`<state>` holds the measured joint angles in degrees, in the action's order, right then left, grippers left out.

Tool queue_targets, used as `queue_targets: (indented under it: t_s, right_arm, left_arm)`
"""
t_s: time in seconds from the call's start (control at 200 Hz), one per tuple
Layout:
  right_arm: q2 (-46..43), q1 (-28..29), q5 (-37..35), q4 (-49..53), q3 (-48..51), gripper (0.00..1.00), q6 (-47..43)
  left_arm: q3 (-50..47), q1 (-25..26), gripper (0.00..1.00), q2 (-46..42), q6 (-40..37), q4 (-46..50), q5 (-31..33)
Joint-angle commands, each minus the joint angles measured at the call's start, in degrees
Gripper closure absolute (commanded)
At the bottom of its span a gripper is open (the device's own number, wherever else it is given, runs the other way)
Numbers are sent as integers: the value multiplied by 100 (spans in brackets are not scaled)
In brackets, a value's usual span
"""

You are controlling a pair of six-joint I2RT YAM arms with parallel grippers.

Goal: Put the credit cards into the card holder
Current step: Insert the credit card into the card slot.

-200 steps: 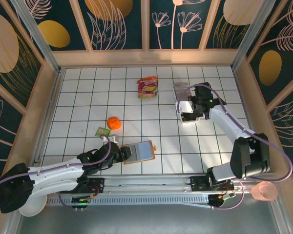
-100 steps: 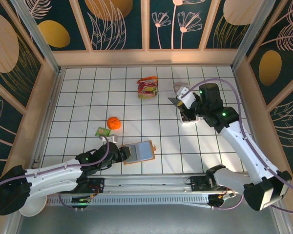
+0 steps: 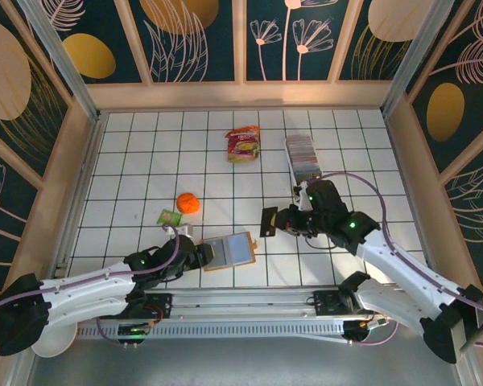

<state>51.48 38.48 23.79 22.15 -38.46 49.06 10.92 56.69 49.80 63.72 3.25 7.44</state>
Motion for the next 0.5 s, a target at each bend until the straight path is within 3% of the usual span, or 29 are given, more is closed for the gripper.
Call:
queue_targets:
  t_s: [0.0, 0.23, 0.495]
  right_arm:
    - [-58, 236, -282, -689, 94, 100, 1266]
    - [603, 946, -645, -1259, 176, 100, 1179]
    - [1822, 1481, -446, -2201, 186, 100, 789]
  left_arm:
    - [139, 1, 47, -23, 113, 132, -76]
    - [47, 2, 50, -76, 206, 170, -32]
    - [7, 8, 60, 72, 214, 202, 41]
